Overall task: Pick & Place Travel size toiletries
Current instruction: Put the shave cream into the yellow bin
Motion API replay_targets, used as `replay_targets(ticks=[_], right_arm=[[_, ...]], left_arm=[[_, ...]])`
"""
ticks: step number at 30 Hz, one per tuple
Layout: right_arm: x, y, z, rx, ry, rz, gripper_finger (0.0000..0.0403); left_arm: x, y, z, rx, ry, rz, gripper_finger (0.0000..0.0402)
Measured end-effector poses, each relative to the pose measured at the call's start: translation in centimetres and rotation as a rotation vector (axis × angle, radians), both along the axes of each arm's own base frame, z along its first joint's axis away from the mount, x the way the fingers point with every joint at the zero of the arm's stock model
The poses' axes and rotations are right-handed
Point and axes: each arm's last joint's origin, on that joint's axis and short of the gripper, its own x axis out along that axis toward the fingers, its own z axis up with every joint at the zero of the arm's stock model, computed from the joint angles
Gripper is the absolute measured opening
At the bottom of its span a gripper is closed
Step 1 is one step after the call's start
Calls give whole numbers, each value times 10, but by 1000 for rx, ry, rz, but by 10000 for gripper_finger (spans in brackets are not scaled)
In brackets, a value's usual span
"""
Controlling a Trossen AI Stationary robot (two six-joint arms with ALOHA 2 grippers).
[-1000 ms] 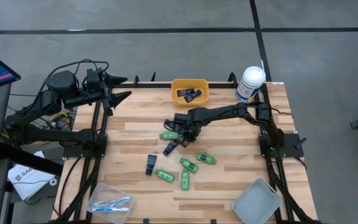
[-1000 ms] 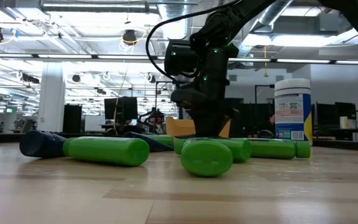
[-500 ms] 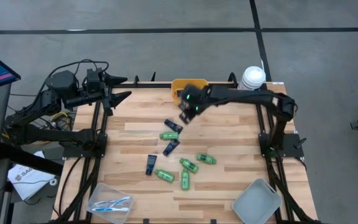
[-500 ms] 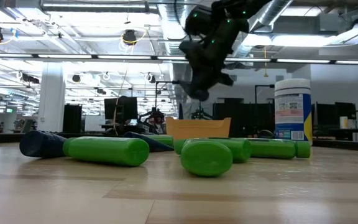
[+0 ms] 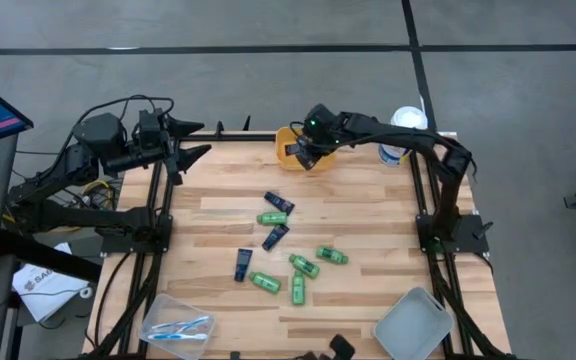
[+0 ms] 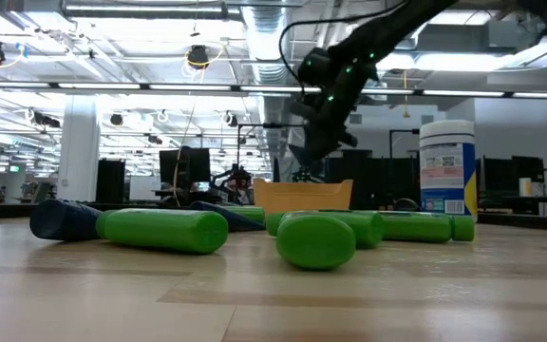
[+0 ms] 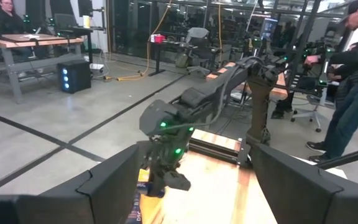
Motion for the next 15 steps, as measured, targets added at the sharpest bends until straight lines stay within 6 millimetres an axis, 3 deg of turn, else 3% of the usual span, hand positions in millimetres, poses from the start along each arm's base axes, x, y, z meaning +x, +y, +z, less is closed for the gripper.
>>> replay_targets(ticks=[6,10,15], right_arm=[[2,-8,-27,-14,103,-18,53],[2,-11,-32,-75,162,-62,57],[0,-14,-29,-184,213,-115,91]], left_arm=[[0,0,0,1,1,7,301],[0,0,0,1,1,7,301],[0,0,0,1,1,7,301]])
